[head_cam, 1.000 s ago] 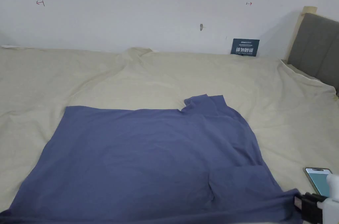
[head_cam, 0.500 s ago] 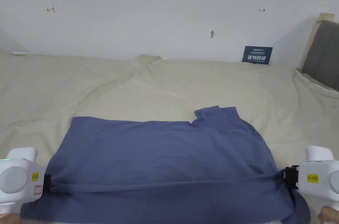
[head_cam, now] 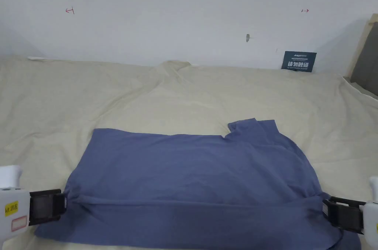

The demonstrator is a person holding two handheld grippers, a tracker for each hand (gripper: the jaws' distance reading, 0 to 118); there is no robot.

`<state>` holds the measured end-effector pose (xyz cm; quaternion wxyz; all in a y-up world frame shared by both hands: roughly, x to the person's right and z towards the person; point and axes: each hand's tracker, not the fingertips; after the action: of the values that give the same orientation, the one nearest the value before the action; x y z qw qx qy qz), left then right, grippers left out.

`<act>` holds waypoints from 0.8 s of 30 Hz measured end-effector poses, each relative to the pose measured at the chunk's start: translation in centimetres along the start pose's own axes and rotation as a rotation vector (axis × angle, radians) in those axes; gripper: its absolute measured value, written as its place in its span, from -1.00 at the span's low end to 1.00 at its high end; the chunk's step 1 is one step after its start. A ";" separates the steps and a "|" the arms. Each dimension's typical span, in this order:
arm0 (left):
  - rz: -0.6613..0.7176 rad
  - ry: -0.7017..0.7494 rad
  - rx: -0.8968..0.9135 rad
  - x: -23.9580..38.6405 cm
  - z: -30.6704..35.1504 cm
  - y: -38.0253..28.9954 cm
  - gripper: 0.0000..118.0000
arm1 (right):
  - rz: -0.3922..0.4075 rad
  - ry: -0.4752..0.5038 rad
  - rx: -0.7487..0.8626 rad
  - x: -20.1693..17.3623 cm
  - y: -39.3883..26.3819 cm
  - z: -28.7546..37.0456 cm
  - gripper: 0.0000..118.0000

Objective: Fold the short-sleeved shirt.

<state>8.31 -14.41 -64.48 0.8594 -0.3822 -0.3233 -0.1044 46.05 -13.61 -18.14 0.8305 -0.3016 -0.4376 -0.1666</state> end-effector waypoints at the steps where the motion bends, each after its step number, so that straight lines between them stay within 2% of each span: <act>1: -0.015 0.011 0.006 0.2 1.0 -1.0 0.98 | -0.019 0.018 0.010 -0.1 -0.4 0.7 0.65; 2: -0.031 0.026 0.033 0.3 1.9 -1.9 0.85 | -0.037 0.019 0.006 -0.2 -1.3 1.8 0.53; 3: -0.050 0.038 0.076 0.5 2.8 -2.9 0.61 | -0.038 0.017 0.007 -0.6 -1.9 2.3 0.29; 4: -0.071 0.027 0.079 0.7 3.2 -3.9 0.29 | -0.036 0.020 0.001 -0.8 -2.6 2.8 -0.08; 5: -0.073 0.028 0.052 0.8 3.3 -4.7 -0.15 | -0.034 0.012 -0.010 -1.2 -3.2 3.0 -0.72; 6: -0.105 0.022 0.000 1.0 3.2 -5.4 -0.50 | -0.036 -0.001 -0.019 -1.4 -3.9 3.0 -0.98; 7: -0.121 0.005 -0.023 1.0 3.1 -6.1 -0.83 | -0.046 -0.002 -0.031 -1.7 -4.4 3.1 -1.00; 8: -0.102 0.013 -0.010 1.0 3.0 -6.8 -1.00 | -0.055 0.034 -0.056 -1.8 -4.9 3.2 -1.00; 10: -0.125 0.003 -0.072 1.4 2.7 -7.6 -1.00 | -0.093 0.060 -0.067 -1.9 -5.8 3.1 -1.00; 12: -0.091 -0.005 -0.066 1.4 2.2 -7.7 -1.00 | -0.095 0.063 -0.091 -2.0 -6.2 2.8 -1.00; 16: -0.072 -0.020 -0.044 1.2 1.3 -6.3 -0.98 | -0.049 0.036 -0.105 -2.4 -5.7 2.2 -1.00; 17: -0.073 -0.022 -0.032 1.0 0.8 -5.6 -0.69 | -0.050 0.035 -0.103 -2.5 -5.6 2.1 -1.00; 19: -0.074 -0.020 -0.047 0.9 -0.7 -4.1 0.32 | -0.059 0.045 -0.099 -2.3 -5.2 2.1 -1.00; 20: -0.084 -0.006 -0.089 1.0 -1.8 -3.5 0.59 | -0.063 0.051 -0.096 -2.4 -5.1 2.1 -1.00; 24: -0.072 0.000 -0.060 1.3 -4.3 -2.2 0.60 | -0.074 0.077 -0.105 -2.8 -5.0 2.1 -1.00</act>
<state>10.47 -18.95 -64.50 0.8432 -0.3957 -0.3338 -0.1448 40.47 -16.06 -17.77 0.8232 -0.3215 -0.4067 -0.2315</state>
